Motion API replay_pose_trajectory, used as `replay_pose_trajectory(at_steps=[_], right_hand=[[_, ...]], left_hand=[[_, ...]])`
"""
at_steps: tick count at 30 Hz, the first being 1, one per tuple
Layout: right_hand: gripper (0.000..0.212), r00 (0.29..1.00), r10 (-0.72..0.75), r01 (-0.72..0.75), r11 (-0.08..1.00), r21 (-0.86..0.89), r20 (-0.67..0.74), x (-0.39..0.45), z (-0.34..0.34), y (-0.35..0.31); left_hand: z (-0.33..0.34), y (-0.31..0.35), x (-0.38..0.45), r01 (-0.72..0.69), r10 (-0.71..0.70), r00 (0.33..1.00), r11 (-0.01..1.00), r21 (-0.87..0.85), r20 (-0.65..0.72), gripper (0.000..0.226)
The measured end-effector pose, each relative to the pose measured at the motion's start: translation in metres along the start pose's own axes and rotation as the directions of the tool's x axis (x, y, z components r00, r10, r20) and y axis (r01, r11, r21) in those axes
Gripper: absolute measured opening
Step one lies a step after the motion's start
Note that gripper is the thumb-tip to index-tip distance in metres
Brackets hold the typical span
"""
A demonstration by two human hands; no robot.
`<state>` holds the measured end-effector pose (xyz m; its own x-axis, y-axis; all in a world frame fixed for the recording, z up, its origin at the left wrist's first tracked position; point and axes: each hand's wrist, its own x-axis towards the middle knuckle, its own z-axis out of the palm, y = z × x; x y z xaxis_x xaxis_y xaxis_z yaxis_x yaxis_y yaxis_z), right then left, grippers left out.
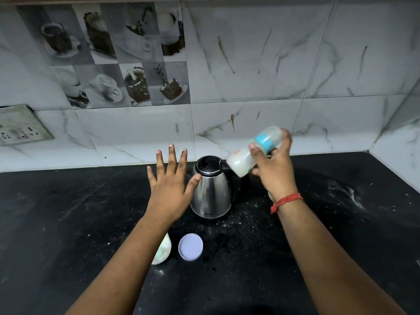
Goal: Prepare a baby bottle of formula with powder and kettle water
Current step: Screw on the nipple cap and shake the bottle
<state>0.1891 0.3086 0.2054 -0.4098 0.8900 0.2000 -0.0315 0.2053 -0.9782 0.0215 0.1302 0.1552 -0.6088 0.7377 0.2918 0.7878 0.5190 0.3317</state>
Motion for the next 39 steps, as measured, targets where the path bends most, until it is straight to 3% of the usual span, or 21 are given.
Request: replay_pose_trajectory(at_steps=[2,5,6,10,11,13,14,18,19,21,22,23,26,27,29,30,31,33,35,38,39], right_hand=[[0.074,0.997,-0.018,0.020,0.999,0.028,-0.081,0.001,-0.001,0.002],[0.076,0.973,0.033,0.002,0.989,-0.150,0.227,-0.002,0.002,0.008],[0.075,0.968,0.040,-0.002,0.988,-0.152,0.246,-0.003,0.001,0.008],[0.069,0.997,-0.010,0.018,0.993,0.112,-0.079,0.001,-0.006,0.003],[0.069,0.998,-0.016,0.023,0.994,0.110,-0.068,-0.001,-0.004,-0.001],[0.071,0.991,-0.026,0.030,0.999,-0.028,0.131,-0.002,-0.001,0.002],[0.071,0.986,-0.017,0.026,0.998,-0.052,0.165,-0.003,-0.001,0.003],[0.071,0.995,0.004,0.011,0.987,0.161,-0.096,0.002,-0.003,0.007],[0.072,0.998,0.012,-0.004,0.990,0.144,-0.055,0.001,-0.002,0.004],[0.072,0.980,0.047,-0.044,0.999,-0.024,0.194,-0.001,0.001,0.010],[0.072,0.967,0.073,-0.063,0.997,-0.048,0.245,-0.003,0.002,0.010],[0.071,0.970,0.081,-0.080,0.997,-0.014,0.230,-0.003,0.001,0.011],[0.068,0.999,0.052,-0.049,0.989,0.140,-0.014,-0.001,0.001,0.013],[0.069,0.999,0.044,-0.045,0.992,0.119,0.009,-0.002,0.002,0.011],[0.072,0.972,0.072,-0.068,0.997,-0.026,0.222,-0.004,0.005,0.013],[0.072,0.961,0.086,-0.076,0.996,-0.050,0.264,-0.004,0.004,0.013],[0.070,0.967,0.080,-0.078,0.997,-0.019,0.242,-0.003,0.003,0.010],[0.068,0.998,0.049,-0.054,0.985,0.166,0.038,0.001,-0.001,0.003],[0.070,1.000,0.020,-0.016,0.985,0.174,-0.021,0.002,-0.003,-0.001],[0.073,0.961,0.052,-0.036,0.997,-0.063,0.272,0.000,0.000,0.001],[0.073,0.963,0.056,-0.041,0.997,-0.062,0.265,-0.001,0.000,0.001]], left_hand=[[0.000,0.000,-0.001,-0.003,0.003,1.000,1.000,0.009,-0.001,0.092],[-0.001,-0.001,-0.002,0.000,0.000,1.000,1.000,0.003,0.001,0.092],[-0.001,-0.001,-0.002,0.005,-0.005,1.000,1.000,-0.002,0.003,0.093],[-0.003,-0.002,-0.002,0.013,-0.013,1.000,1.000,-0.004,-0.002,0.092],[-0.003,-0.002,-0.002,0.010,-0.010,1.000,1.000,-0.002,-0.003,0.091],[-0.003,-0.002,-0.002,0.009,-0.009,1.000,1.000,-0.008,-0.003,0.089],[-0.002,-0.002,-0.001,0.012,-0.012,1.000,1.000,-0.006,0.000,0.088],[-0.001,-0.001,-0.002,0.011,-0.011,1.000,1.000,0.004,-0.001,0.089],[-0.001,0.000,-0.003,0.006,-0.006,1.000,1.000,0.010,-0.004,0.090],[0.000,0.000,-0.002,0.000,0.000,1.000,1.000,0.011,-0.004,0.090],[0.000,0.000,-0.001,0.001,-0.001,1.000,1.000,0.007,-0.003,0.089],[-0.001,0.000,-0.001,0.004,-0.004,1.000,1.000,0.002,-0.002,0.089],[-0.001,0.002,-0.001,0.000,0.000,1.000,1.000,0.008,-0.007,0.090],[-0.002,0.002,-0.001,-0.008,0.008,1.000,1.000,0.016,-0.010,0.089],[-0.004,0.003,-0.001,-0.016,0.016,1.000,1.000,0.025,-0.012,0.089],[-0.004,0.003,0.000,-0.013,0.013,1.000,1.000,0.021,-0.012,0.089],[-0.005,0.003,0.000,-0.008,0.008,1.000,1.000,0.015,-0.011,0.090],[-0.006,0.004,0.001,-0.003,0.004,1.000,1.000,0.012,-0.015,0.092],[-0.006,0.005,-0.001,-0.012,0.013,1.000,1.000,0.028,-0.009,0.090],[-0.006,0.007,-0.001,-0.016,0.016,1.000,1.000,0.022,-0.001,0.089],[-0.007,0.007,0.000,-0.014,0.014,1.000,1.000,0.018,-0.002,0.090]])
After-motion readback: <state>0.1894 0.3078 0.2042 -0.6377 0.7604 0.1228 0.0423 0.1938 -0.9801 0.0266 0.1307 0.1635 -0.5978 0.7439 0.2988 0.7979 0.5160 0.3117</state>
